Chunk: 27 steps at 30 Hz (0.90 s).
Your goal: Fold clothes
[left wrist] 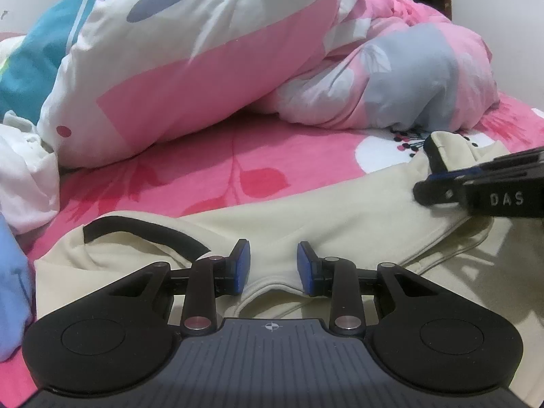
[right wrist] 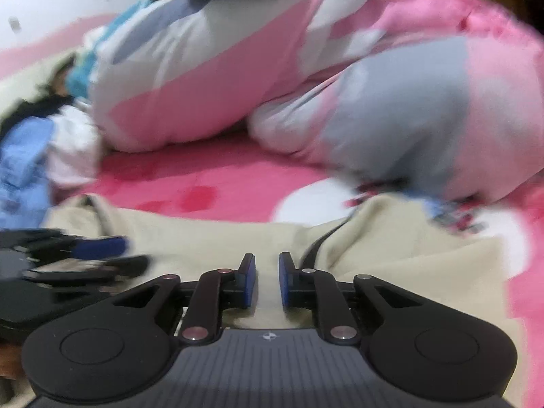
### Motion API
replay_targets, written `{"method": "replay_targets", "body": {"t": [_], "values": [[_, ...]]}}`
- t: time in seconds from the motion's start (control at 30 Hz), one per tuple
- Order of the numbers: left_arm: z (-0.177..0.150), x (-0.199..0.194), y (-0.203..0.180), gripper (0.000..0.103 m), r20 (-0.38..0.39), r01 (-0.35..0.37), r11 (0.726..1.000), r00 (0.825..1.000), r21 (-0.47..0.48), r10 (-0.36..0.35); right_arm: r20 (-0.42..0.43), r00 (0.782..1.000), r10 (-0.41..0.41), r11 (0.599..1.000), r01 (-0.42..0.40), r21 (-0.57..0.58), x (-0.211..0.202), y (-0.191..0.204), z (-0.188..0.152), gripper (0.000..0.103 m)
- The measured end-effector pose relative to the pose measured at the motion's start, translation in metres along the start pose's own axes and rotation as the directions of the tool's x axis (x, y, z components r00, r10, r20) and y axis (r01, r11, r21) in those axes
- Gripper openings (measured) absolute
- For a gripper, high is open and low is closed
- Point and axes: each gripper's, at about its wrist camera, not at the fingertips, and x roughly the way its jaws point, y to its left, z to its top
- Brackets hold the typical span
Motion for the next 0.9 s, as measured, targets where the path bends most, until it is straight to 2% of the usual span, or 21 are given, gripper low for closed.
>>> {"method": "replay_targets", "body": {"t": [0.07, 0.13, 0.3, 0.4, 0.5, 0.6, 0.63, 0.8, 0.83, 0.9], "values": [[0.0, 0.0, -0.002, 0.031, -0.003, -0.011, 1.0, 1.0, 0.005, 0.011, 0.017, 0.999, 0.039, 0.998, -0.04, 0.057, -0.006, -0.005, 0.001, 0.016], [0.0, -0.001, -0.004, 0.031, -0.005, -0.023, 1.0, 1.0, 0.015, 0.023, 0.045, 0.996, 0.077, 0.996, -0.079, 0.04, -0.013, -0.003, 0.003, 0.017], [0.0, -0.001, -0.011, 0.031, -0.014, -0.057, 0.998, 0.998, 0.04, 0.058, -0.014, 0.998, 0.057, 0.998, -0.057, 0.027, 0.004, -0.006, -0.002, 0.014], [-0.001, -0.002, -0.015, 0.031, -0.014, -0.084, 0.995, 0.996, 0.055, 0.085, 0.015, 0.997, 0.07, 0.997, -0.07, 0.04, -0.002, -0.007, -0.001, 0.015], [-0.001, -0.002, -0.018, 0.031, -0.014, -0.103, 0.992, 0.994, 0.069, 0.104, 0.112, 0.991, 0.08, 0.995, -0.086, 0.053, -0.018, -0.009, 0.001, 0.016], [-0.002, -0.002, -0.021, 0.031, -0.016, -0.117, 0.99, 0.993, 0.078, 0.118, 0.073, 0.997, 0.037, 0.997, -0.042, 0.071, -0.011, -0.014, 0.001, 0.016], [-0.002, -0.001, -0.022, 0.031, -0.015, -0.121, 0.989, 0.992, 0.082, 0.123, 0.018, 1.0, 0.017, 0.998, -0.018, 0.061, 0.0, -0.013, 0.0, 0.016], [-0.004, -0.001, -0.027, 0.032, -0.01, -0.146, 0.984, 0.989, 0.105, 0.147, 0.013, 1.0, -0.013, 1.0, 0.013, 0.012, 0.005, -0.004, 0.0, 0.016], [-0.004, -0.002, -0.028, 0.032, -0.01, -0.151, 0.982, 0.988, 0.11, 0.153, 0.026, 1.0, -0.003, 1.0, 0.002, 0.025, 0.002, -0.006, 0.001, 0.016], [-0.004, -0.002, -0.029, 0.032, -0.008, -0.16, 0.98, 0.987, 0.118, 0.162, 0.115, 0.993, 0.031, 0.998, -0.036, 0.046, -0.015, -0.007, 0.005, 0.017]]}}
